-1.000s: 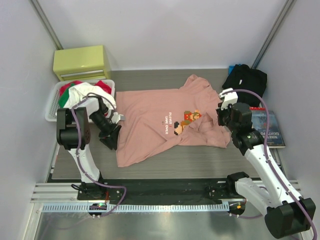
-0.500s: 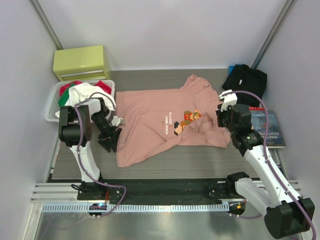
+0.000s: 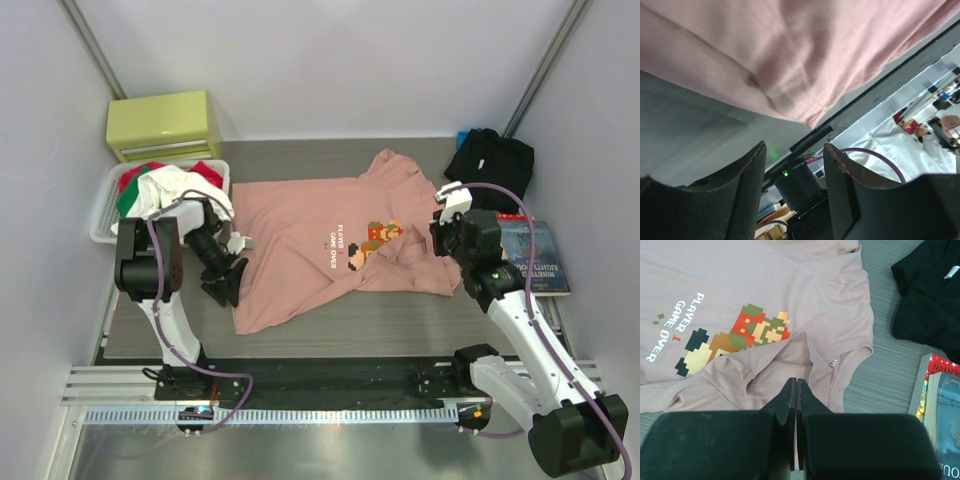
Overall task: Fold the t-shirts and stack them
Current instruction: Fold the flattened tshirt in 1/3 of the way
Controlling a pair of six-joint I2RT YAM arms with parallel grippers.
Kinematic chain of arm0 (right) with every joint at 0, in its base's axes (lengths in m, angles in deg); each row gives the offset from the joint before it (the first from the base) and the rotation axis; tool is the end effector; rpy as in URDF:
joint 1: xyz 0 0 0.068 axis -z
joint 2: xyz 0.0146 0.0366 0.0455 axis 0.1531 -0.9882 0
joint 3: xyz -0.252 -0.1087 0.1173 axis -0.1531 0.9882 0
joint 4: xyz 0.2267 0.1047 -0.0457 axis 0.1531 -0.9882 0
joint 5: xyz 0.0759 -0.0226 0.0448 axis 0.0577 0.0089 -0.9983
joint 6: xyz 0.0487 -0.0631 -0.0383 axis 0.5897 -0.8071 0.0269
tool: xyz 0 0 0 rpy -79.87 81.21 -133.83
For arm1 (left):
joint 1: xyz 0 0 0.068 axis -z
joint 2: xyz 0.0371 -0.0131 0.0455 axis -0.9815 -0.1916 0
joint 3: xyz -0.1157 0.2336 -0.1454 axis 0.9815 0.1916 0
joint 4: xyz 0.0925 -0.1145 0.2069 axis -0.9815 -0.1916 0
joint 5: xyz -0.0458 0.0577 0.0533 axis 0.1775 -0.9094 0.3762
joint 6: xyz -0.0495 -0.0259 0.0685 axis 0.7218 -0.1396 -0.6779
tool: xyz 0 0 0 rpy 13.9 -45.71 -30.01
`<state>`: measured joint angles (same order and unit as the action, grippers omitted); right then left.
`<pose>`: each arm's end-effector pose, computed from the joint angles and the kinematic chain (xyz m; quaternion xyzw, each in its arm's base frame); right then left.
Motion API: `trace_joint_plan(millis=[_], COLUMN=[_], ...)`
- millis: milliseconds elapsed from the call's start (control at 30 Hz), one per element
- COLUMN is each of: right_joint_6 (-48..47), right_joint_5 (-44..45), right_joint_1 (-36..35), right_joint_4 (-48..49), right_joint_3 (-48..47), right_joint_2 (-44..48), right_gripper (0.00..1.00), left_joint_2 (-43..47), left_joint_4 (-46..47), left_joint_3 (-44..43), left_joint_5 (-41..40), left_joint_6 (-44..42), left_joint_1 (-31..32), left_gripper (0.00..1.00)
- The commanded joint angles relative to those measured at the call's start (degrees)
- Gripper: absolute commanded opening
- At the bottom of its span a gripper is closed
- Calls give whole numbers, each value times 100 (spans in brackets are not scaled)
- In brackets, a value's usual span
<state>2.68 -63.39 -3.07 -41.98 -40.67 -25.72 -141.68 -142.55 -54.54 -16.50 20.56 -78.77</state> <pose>0.2103 0.0452 0.2910 -0.1550 0.8227 0.0197 0.5466 0.2733 -0.0358 0.1360 -0.1566 -0.9339 0.2678 0.1778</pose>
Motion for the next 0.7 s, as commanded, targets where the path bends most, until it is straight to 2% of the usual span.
trace_joint_plan(millis=[0,267,333,433,533,567,667], right_joint_6=[-54,-63,-63,-72,-63,-46,-28], right_joint_5=[-63,-63,-63,-54,-107,-133,-160], right_joint_1=[28,45,45,63,72,80,81], right_joint_4=[319,266,258,266,301,310,310], right_joint_3=[-48,-4,-13,39,75,49,4], right_joint_2=[-38,67,85,146,129,94,23], right_gripper=[1,1,1,1,1,1,1], left_joint_2=[563,2048,2529,3408,4744,5400,5889], left_joint_4=[-389,-302,-101,662,2032,2984,3905], left_joint_3=[184,562,694,914,1352,1528,1890], left_joint_5=[-134,-503,-1029,-1653,-2601,-3065,-3526], left_joint_6=[96,200,446,657,1113,1324,1641], left_joint_1=[351,333,289,140,122,122,122], left_gripper=[50,50,47,47,48,49,51])
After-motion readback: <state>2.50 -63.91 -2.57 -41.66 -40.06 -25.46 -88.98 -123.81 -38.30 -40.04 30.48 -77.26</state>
